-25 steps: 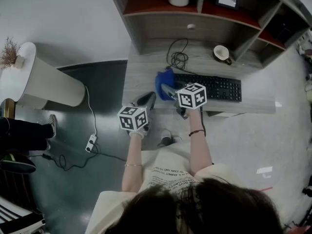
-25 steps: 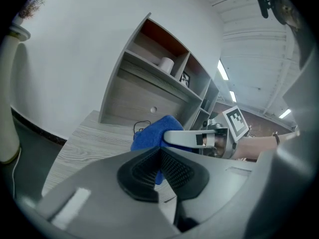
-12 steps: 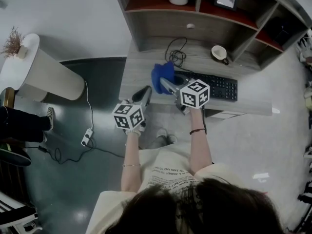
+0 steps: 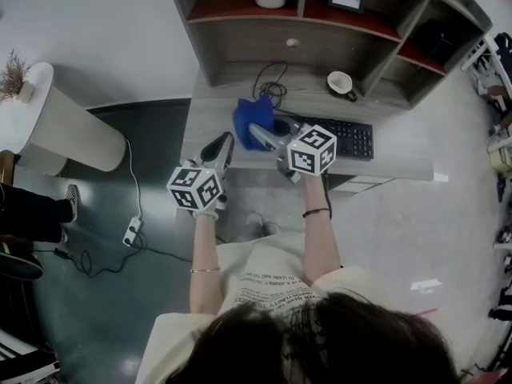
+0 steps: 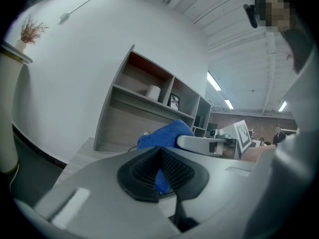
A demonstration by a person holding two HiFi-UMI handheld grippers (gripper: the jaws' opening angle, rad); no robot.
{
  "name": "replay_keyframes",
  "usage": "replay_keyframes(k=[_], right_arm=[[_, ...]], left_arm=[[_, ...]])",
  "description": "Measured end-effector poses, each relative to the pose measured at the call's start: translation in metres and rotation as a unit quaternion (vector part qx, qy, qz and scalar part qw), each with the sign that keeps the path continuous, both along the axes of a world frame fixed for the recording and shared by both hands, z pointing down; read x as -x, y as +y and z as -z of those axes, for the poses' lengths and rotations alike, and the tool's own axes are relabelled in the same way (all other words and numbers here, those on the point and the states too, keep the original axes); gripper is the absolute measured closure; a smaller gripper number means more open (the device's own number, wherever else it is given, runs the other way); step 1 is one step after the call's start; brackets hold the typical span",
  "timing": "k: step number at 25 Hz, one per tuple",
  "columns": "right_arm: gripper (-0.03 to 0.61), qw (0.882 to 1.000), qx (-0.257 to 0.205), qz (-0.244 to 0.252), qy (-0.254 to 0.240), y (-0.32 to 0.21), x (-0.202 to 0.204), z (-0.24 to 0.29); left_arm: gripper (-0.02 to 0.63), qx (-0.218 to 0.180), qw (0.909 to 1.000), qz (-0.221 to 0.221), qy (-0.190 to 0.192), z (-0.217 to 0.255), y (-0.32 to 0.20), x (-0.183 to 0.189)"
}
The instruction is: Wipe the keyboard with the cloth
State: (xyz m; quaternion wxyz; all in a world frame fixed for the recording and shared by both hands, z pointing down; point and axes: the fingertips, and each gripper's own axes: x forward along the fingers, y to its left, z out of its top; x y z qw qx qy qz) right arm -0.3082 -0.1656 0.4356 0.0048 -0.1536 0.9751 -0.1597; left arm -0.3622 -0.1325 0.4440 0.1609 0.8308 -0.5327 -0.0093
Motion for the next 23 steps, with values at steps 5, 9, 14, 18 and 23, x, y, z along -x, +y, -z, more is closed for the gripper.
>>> replay_keyframes(k=[5,9,14,18,23], right_arm=[[0.520,1.000,-0.006,-0.002,0.000,0.003,-0.004,0.003],[0.520,1.000,-0.004,-0.003,-0.005,0.006,-0.007,0.001],[0.520,1.000,-0.013,-0.006,-0.006,0.005,-0.007,0.006],[0.520,1.000,-0.021,-0.006,-0.011,0.003,-0.010,0.013],[0.520,1.000,-0.022,0.003,0.005,0.007,-0.010,0.006]], left_arm=[[0.612,-0.003,1.0000,-0.003,0.002,0.001,0.001,-0.005],[0.612,-0.001,1.0000,-0.004,0.001,-0.002,0.006,-0.007],[0.612,-0.007,1.0000,-0.001,0.000,0.001,0.008,-0.003],[0.612,-0.014,0.9999,0.004,-0.001,0.004,0.007,0.000],[0.612,-0.016,0.9999,-0.001,-0.005,0.004,0.008,-0.005]])
